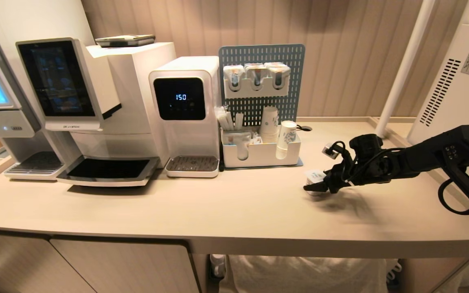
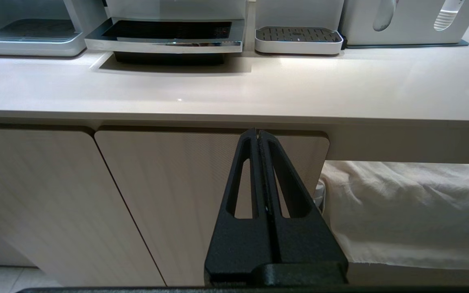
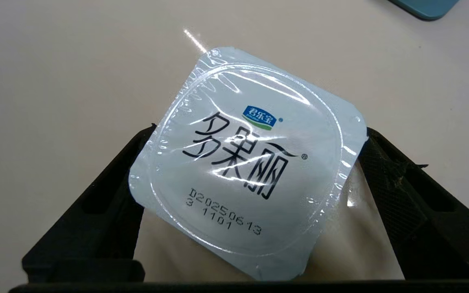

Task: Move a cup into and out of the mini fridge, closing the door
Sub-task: Put the yoghurt in the freezer

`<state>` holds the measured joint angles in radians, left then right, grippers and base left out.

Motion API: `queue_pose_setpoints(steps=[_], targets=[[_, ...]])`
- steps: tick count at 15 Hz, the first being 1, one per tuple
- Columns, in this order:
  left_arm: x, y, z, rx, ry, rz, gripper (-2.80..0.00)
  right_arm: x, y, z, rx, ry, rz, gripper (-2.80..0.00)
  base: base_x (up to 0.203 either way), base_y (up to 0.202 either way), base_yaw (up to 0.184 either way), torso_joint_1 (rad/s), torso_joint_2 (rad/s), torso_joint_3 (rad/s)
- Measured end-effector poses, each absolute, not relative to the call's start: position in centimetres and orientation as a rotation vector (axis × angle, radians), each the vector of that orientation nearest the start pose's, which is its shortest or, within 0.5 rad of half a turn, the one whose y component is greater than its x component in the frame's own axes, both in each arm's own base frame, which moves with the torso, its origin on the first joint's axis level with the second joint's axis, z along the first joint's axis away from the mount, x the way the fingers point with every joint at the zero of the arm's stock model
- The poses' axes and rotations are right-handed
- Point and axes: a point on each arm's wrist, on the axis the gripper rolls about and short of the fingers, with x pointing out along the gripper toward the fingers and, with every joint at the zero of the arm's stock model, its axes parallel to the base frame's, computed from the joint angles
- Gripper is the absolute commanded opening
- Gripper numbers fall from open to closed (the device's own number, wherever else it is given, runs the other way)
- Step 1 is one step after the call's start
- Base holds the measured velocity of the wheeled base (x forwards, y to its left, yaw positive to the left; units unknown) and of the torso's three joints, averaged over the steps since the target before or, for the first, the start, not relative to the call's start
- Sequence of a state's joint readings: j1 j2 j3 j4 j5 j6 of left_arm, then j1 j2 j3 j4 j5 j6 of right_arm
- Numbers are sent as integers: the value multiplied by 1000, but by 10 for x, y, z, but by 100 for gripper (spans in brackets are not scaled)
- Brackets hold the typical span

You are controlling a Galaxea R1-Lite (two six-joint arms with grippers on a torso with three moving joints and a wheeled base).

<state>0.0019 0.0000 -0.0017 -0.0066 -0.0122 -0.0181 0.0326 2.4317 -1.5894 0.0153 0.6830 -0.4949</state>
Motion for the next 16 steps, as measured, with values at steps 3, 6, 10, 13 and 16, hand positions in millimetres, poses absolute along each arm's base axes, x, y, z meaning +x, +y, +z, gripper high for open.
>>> queue_pose_setpoints(steps=[3,6,10,13,16], targets=[[-23,0,77,-18,-9,-9,-280,474,29,41,-168,642,846,-280,0,0,0,0,0,0],[-23,0,77,-18,-9,-10,-280,480,29,38,-162,654,845,-280,0,0,0,0,0,0],[-23,0,77,-18,-9,-10,-280,480,29,41,-158,659,844,-280,0,0,0,0,0,0],[-23,0,77,-18,-9,-10,-280,470,21,59,-136,663,833,-280,0,0,0,0,0,0],[-23,0,77,-18,-8,-10,-280,444,6,89,-107,663,798,-280,0,0,0,0,0,0]])
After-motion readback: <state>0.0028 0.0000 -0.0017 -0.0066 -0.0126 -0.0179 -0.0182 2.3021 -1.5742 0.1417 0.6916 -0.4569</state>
